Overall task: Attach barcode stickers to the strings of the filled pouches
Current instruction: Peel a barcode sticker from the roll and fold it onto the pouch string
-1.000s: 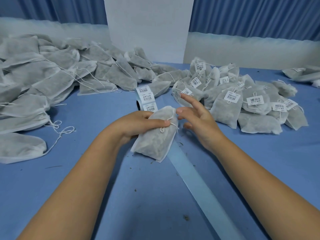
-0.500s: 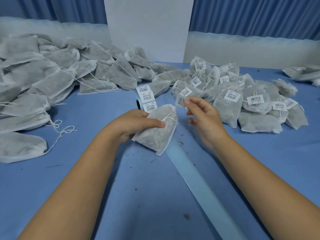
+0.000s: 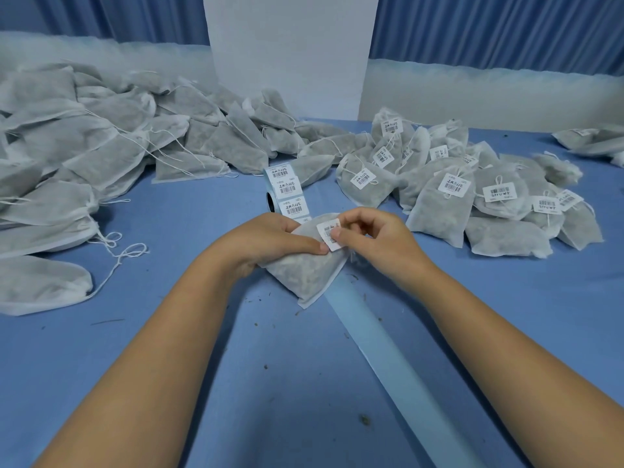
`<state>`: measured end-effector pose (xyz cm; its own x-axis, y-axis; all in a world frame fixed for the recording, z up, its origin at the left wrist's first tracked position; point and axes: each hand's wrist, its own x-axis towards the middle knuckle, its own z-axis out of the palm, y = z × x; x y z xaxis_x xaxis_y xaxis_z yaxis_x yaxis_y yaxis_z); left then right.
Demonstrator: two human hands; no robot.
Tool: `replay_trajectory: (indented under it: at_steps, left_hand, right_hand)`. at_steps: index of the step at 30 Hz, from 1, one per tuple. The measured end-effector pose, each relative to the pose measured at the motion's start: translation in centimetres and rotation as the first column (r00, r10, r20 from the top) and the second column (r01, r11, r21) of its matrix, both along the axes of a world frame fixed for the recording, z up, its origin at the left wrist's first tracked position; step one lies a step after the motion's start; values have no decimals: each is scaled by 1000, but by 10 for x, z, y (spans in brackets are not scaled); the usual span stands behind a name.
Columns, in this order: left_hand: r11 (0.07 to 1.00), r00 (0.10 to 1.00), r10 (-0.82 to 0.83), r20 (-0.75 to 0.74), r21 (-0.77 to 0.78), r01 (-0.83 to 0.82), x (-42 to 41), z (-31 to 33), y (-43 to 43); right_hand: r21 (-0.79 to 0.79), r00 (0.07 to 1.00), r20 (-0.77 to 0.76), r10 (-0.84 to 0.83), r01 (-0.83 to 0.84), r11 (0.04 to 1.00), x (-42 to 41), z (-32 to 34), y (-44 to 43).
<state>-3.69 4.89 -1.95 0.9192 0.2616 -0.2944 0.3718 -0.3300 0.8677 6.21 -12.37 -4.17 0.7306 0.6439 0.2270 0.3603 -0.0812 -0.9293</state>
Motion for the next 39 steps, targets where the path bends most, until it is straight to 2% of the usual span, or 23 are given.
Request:
replay_trajectory:
  at_steps: [3, 7, 9, 12, 14, 16, 18, 20, 22, 24, 28, 31, 32, 34, 36, 39]
  left_hand:
    - [1000, 1000, -22, 3, 6, 22, -1, 0, 0]
    - [999, 999, -38, 5, -6, 38, -4, 3, -2]
    - [1000, 1000, -4, 14, -10, 4, -3, 3, -5]
    - [990, 989, 141, 51, -17, -140, 3, 1, -10]
    - [978, 976, 207, 75, -44, -204, 7, -1, -11]
    - [969, 966, 226, 123, -130, -210, 8, -2, -12]
    - [957, 955, 239, 174, -209, -202, 9, -2, -14]
    - [937, 947, 257, 192, -290, -195, 11, -3, -17]
    - [922, 942, 274, 192, -332, -200, 12, -5, -20]
    - [922, 934, 298, 198, -311, -229, 14, -7, -22]
    - [921, 888, 378, 261, -204, -331, 17, -9, -29]
    - [897, 853, 439, 281, -192, -398, 20, -9, -33]
    - [880, 833, 473, 285, -203, -430, 21, -10, -33]
    - [847, 791, 532, 302, -211, -488, 23, -11, -31]
    - [841, 775, 541, 326, -199, -503, 24, -11, -29]
    - [814, 745, 578, 333, -293, -501, 27, -9, -27]
  right_hand:
    - [-25, 994, 106, 4, -1, 1000, -1, -2, -1]
    - [-12, 986, 164, 7, -5, 1000, -1, -1, -2]
    - [-14, 985, 173, 26, -24, 1000, -1, -2, -3]
    - [-11, 986, 164, -2, 4, 1000, 0, -1, -3]
    - [9, 995, 71, -67, 67, 998, 0, -1, 0]
    - [-7, 988, -131, -86, 85, 996, 0, -1, 2]
    - [22, 931, -365, 18, -10, 1000, 0, -1, 2]
    - [171, 838, -524, 154, -74, 982, 0, -2, 3]
    - [292, 779, -586, 224, -55, 955, 0, -1, 4]
    - [312, 774, -595, 217, -26, 950, -1, 0, 6]
    - [286, 815, -561, 145, 26, 958, -5, 1, 10]
    - [257, 856, -514, 48, 100, 961, -9, 4, 12]
    - [224, 893, -450, 23, 88, 971, -10, 4, 11]
    - [159, 961, -267, 77, -35, 987, -16, 3, 8]
    - [165, 990, -97, 98, -81, 983, -19, 3, 8]
    - [244, 969, 38, -243, 227, 943, 0, 5, 11]
